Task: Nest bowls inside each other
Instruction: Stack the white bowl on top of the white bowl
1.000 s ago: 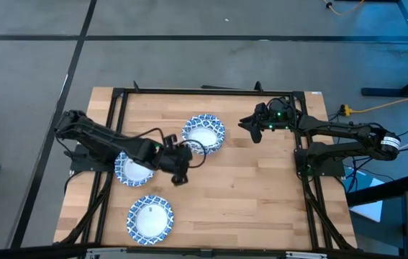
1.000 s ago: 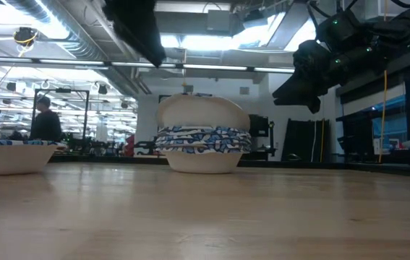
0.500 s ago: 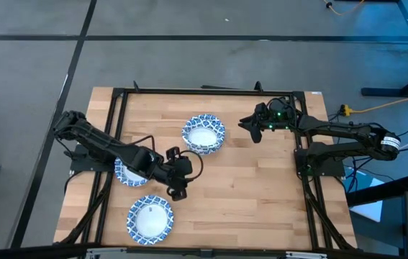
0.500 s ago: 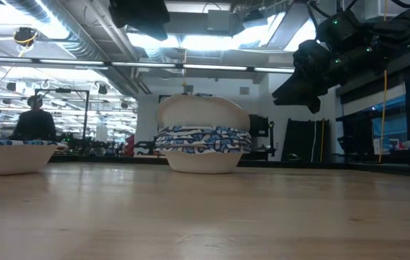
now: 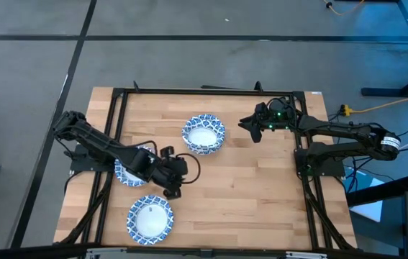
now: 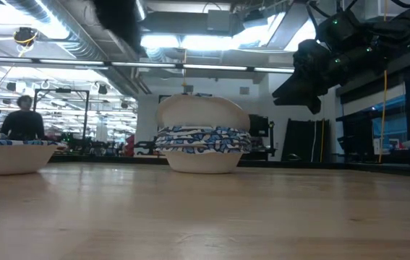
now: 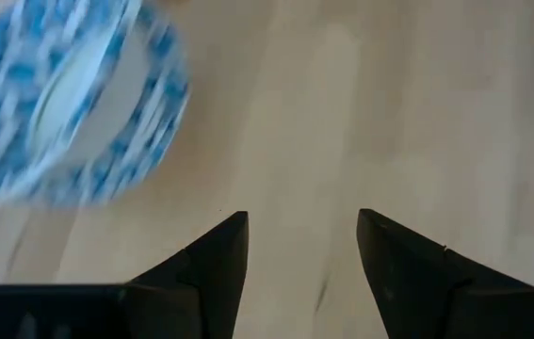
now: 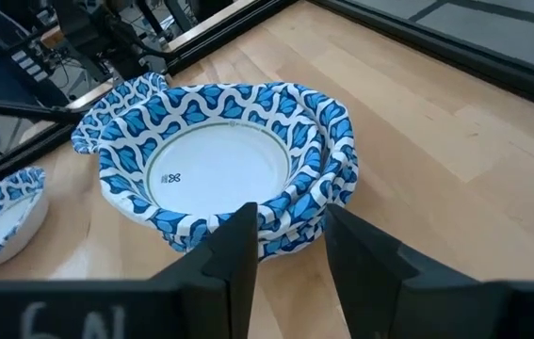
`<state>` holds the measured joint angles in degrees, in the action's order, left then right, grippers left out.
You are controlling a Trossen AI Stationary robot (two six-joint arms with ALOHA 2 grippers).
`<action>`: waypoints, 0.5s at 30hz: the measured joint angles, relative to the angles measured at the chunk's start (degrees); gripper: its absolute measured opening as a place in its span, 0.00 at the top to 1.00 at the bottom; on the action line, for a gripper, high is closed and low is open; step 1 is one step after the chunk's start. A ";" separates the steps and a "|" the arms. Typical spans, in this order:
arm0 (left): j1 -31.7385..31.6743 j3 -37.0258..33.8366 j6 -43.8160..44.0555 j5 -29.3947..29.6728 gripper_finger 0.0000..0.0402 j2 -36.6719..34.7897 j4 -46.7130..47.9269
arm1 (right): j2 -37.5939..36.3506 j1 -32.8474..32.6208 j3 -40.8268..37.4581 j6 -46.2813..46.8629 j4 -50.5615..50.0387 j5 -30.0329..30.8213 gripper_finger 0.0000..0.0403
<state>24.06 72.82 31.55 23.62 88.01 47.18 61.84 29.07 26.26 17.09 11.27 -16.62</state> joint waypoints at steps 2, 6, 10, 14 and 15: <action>-0.16 -0.32 4.77 0.03 0.52 0.00 5.55 | 0.00 -0.01 0.00 0.85 0.00 0.00 0.69; -0.04 -5.21 13.02 -0.48 0.52 0.02 8.66 | 0.00 0.00 0.00 0.82 0.00 0.00 0.69; 0.17 -11.04 23.09 -3.59 0.52 0.05 8.43 | 0.00 -0.01 0.00 0.80 0.00 0.00 0.69; 0.21 -13.84 35.38 -6.58 0.52 0.07 10.51 | 0.00 0.00 0.00 0.78 0.01 0.00 0.69; 0.37 -14.02 37.64 -7.50 0.52 0.07 11.49 | 0.00 -0.01 0.00 0.77 0.01 0.00 0.69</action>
<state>24.42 58.80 69.20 16.11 88.07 58.67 61.84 29.06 26.26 17.86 11.28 -16.62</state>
